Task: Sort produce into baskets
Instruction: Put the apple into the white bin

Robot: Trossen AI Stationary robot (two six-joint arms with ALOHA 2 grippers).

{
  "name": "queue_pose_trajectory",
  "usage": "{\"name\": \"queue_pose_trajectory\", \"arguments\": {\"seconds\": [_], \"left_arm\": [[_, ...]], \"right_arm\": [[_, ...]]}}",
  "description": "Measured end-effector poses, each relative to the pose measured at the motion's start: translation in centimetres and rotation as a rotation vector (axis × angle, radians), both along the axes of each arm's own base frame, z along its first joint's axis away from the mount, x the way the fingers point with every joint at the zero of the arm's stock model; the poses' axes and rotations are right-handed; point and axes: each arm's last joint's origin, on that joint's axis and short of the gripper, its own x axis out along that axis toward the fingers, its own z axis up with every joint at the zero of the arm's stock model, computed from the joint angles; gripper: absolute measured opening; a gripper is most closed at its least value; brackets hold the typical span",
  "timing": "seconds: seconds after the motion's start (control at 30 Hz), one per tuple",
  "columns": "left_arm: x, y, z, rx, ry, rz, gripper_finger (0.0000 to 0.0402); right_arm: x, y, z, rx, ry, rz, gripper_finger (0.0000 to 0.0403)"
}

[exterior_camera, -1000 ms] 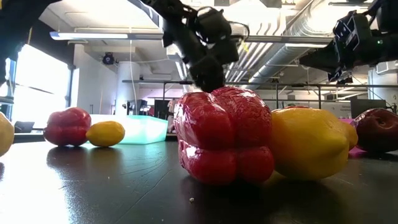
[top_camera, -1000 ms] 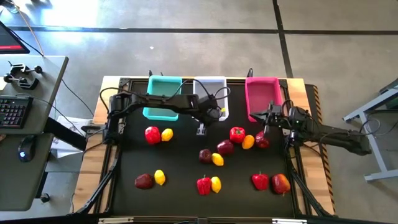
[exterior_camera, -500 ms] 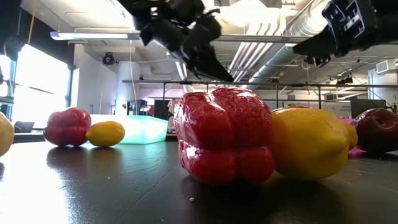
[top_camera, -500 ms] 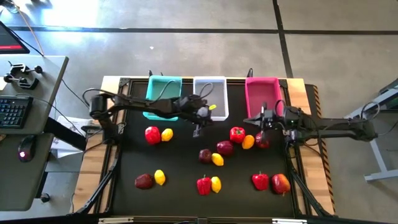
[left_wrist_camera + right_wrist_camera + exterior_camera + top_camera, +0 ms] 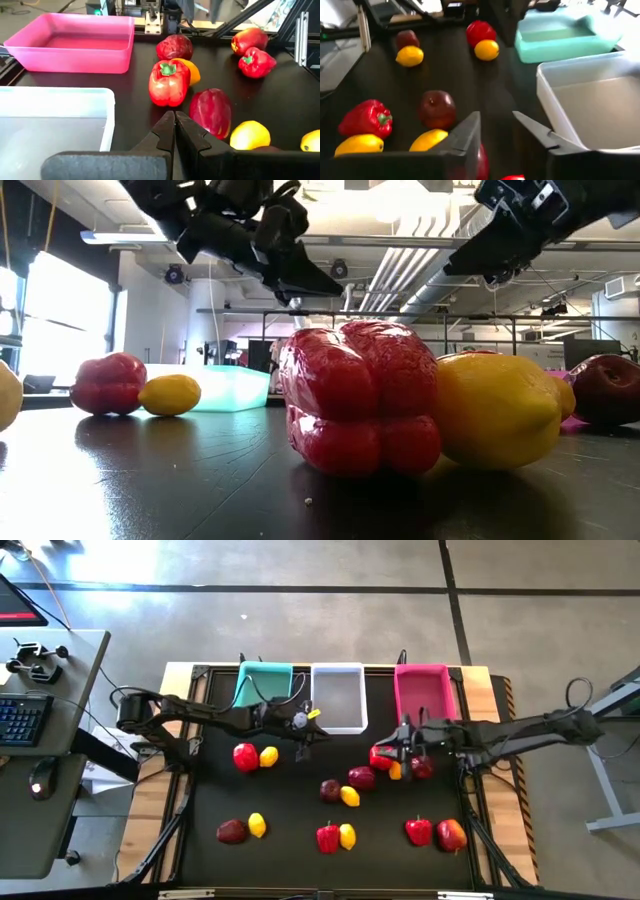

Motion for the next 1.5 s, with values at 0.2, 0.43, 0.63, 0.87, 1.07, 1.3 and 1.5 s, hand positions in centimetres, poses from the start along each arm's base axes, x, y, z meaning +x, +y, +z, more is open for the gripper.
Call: {"name": "queue_pose_trajectory", "arguments": {"seconds": [0.2,0.43,0.63,0.87,1.07,1.3,1.5], "left_arm": [[-0.2,0.0,-0.3,-0.007,-0.008,-0.005,0.0],[-0.2,-0.1,-0.3,0.005,-0.009,-0.036,0.0],[-0.2,-0.1,-0.4,0.043,-0.002,-0.054,0.0],[-0.3,-0.3,-0.6,0.047,0.018,-0.063,0.0],[-0.3,-0.3,-0.8,0.046,0.037,-0.065,0.0],[-0.4,-0.3,-0.9,0.074,0.047,-0.079,0.0],[-0.4,-0.3,-0.9,0.081,0.055,-0.082,0.0]], "right_arm": [[2.1,0.7,0.1,-0.003,0.062,0.027,0.0206],[4.2,2.0,0.3,0.026,0.152,0.046,0.0283],[6.2,3.6,-0.3,0.063,0.337,0.035,0.0306],[8.7,5.7,-0.4,-0.011,0.557,-0.001,0.0308],[11.1,5.5,-1.0,-0.05,0.76,-0.054,0.0308],[13.6,4.9,-2.6,-0.071,0.962,-0.033,0.0308],[14.6,4.4,-4.5,-0.122,1.032,0.013,0.0308]]}}
